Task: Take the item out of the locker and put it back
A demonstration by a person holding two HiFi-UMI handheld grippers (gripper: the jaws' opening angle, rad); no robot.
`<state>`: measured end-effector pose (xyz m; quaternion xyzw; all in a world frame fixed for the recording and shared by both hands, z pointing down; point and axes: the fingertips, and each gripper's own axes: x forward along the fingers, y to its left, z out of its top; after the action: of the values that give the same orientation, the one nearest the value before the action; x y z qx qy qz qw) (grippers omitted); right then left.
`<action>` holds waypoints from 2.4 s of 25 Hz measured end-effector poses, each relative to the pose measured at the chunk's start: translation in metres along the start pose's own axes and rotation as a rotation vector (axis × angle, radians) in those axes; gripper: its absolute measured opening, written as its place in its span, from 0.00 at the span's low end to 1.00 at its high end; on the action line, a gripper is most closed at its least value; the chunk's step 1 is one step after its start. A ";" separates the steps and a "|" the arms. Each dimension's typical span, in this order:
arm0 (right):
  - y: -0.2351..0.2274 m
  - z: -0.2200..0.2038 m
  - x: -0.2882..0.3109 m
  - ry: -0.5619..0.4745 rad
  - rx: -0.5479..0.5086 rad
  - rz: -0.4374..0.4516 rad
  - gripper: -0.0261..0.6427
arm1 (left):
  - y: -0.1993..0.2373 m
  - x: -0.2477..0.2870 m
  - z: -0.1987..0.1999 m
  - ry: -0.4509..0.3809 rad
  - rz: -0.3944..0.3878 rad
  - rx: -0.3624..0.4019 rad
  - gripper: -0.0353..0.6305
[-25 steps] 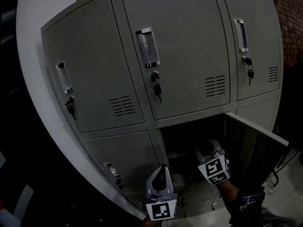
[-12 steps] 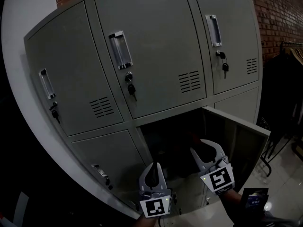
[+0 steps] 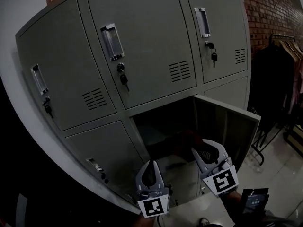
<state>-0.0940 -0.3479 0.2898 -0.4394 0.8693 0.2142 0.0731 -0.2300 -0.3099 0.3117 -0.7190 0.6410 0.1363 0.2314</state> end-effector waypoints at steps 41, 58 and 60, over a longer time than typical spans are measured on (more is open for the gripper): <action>0.030 0.071 -0.209 -0.050 0.089 0.107 0.18 | -0.112 -0.155 0.114 0.037 0.069 0.116 0.05; 0.043 0.072 -0.209 -0.032 0.086 0.097 0.18 | -0.103 -0.168 0.120 0.027 0.066 0.117 0.05; 0.044 0.072 -0.210 -0.031 0.083 0.098 0.18 | -0.103 -0.169 0.121 0.026 0.069 0.114 0.05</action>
<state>-0.0067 -0.1397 0.3051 -0.3898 0.8966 0.1881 0.0940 -0.1408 -0.0957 0.3078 -0.6839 0.6750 0.0983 0.2588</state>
